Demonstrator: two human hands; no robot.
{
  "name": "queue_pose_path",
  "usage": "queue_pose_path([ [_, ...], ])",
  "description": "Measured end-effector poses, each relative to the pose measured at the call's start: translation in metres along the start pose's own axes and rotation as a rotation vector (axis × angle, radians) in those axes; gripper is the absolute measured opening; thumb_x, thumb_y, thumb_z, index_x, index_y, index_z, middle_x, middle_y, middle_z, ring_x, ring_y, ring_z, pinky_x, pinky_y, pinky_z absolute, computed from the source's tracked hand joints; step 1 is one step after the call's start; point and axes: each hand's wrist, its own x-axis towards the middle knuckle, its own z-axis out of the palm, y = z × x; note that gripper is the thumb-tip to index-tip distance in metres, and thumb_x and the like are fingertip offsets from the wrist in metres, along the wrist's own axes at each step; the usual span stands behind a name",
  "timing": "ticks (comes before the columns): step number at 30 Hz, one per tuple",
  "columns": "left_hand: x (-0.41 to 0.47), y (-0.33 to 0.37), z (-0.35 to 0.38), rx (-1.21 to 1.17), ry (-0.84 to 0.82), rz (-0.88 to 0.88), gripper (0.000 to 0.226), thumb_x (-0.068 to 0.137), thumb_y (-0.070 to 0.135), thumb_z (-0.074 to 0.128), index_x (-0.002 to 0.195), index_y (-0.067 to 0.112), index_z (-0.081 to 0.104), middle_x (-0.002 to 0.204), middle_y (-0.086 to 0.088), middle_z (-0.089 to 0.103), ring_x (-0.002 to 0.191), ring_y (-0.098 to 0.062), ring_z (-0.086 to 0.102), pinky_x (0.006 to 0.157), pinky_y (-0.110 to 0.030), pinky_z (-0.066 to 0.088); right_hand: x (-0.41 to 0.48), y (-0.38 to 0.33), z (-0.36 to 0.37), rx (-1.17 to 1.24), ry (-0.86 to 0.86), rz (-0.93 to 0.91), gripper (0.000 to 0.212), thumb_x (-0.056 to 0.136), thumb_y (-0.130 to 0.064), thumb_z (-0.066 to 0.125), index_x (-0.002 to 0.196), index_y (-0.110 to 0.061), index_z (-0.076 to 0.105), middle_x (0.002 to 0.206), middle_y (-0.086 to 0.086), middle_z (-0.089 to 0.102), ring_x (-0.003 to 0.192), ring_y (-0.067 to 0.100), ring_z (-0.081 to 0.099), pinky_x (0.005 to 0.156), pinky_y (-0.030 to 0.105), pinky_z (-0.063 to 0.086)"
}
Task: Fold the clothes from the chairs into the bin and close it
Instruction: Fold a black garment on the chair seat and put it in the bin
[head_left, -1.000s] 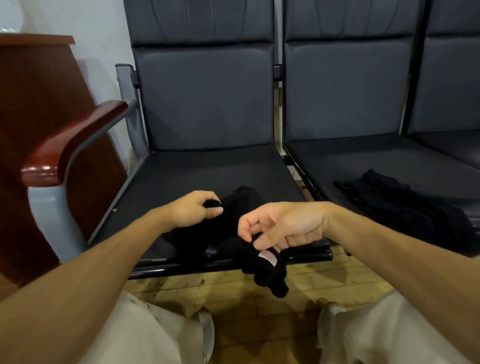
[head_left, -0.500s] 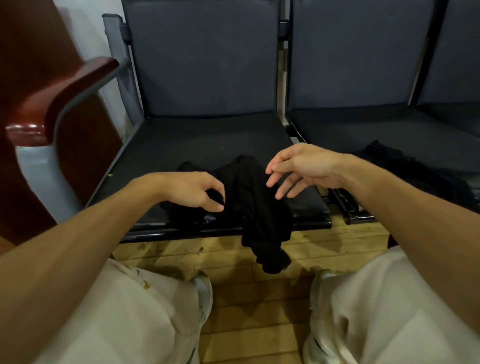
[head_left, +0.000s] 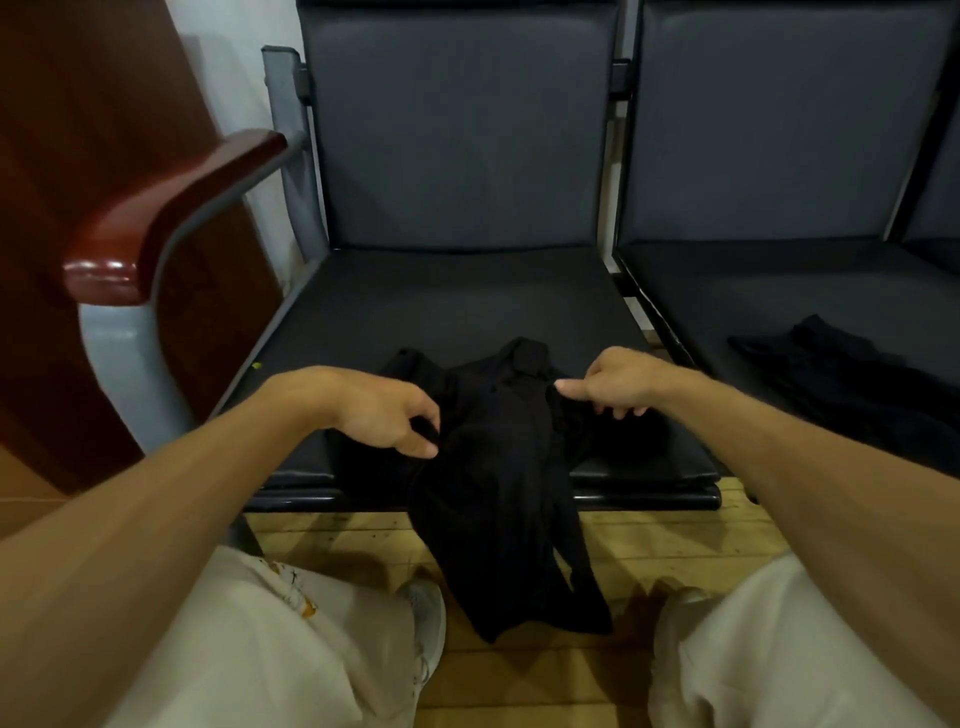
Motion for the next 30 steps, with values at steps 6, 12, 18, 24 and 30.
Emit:
queue_pose_path([
  [6, 0.001, -0.018, 0.001, 0.114, 0.077, -0.1, 0.004, 0.098, 0.035, 0.052, 0.096, 0.036, 0.049, 0.094, 0.012, 0.054, 0.09, -0.011, 0.053, 0.078, -0.029, 0.042, 0.007, -0.02, 0.007, 0.239, -0.038, -0.027, 0.016, 0.096, -0.023, 0.055, 0.093, -0.008, 0.059, 0.084, 0.007, 0.06, 0.074, 0.02, 0.059, 0.063, 0.029, 0.051],
  [12, 0.014, -0.03, -0.003, 0.162, 0.248, -0.098, 0.003, 0.099, 0.033, 0.05, 0.097, 0.033, 0.047, 0.087, 0.009, 0.052, 0.082, -0.011, 0.052, 0.075, -0.03, 0.041, -0.004, -0.019, -0.017, 1.161, 0.104, -0.036, 0.026, 0.099, -0.019, 0.053, 0.121, -0.006, 0.056, 0.104, 0.009, 0.066, 0.088, 0.02, 0.065, 0.069, 0.032, 0.054],
  [18, 0.043, -0.03, -0.005, 0.174, 0.257, -0.107, 0.004, 0.101, 0.03, 0.047, 0.1, 0.028, 0.044, 0.089, 0.007, 0.048, 0.086, -0.014, 0.049, 0.076, -0.03, 0.038, -0.006, 0.017, -0.043, 1.329, 0.499, 0.234, 0.027, 0.094, -0.015, 0.061, 0.118, -0.003, 0.061, 0.106, 0.013, 0.066, 0.097, 0.028, 0.064, 0.089, 0.042, 0.053],
  [24, 0.053, -0.035, -0.007, 0.202, 0.342, -0.137, 0.006, 0.099, 0.03, 0.05, 0.102, 0.025, 0.049, 0.104, 0.002, 0.05, 0.095, -0.018, 0.052, 0.081, -0.032, 0.044, -0.009, 0.036, -0.034, 0.589, 0.484, 0.131, 0.025, 0.089, -0.013, 0.063, 0.113, -0.011, 0.06, 0.106, 0.009, 0.06, 0.104, 0.027, 0.058, 0.093, 0.041, 0.05],
  [30, 0.043, -0.037, -0.004, 0.316, 0.501, 0.03, 0.01, 0.091, 0.029, 0.063, 0.1, 0.033, 0.063, 0.108, 0.011, 0.051, 0.1, -0.009, 0.051, 0.093, -0.028, 0.041, -0.022, 0.026, -0.023, -0.019, 0.426, -0.061, 0.024, 0.088, -0.022, 0.068, 0.111, -0.022, 0.061, 0.123, 0.005, 0.035, 0.125, 0.025, 0.03, 0.103, 0.033, 0.034],
])
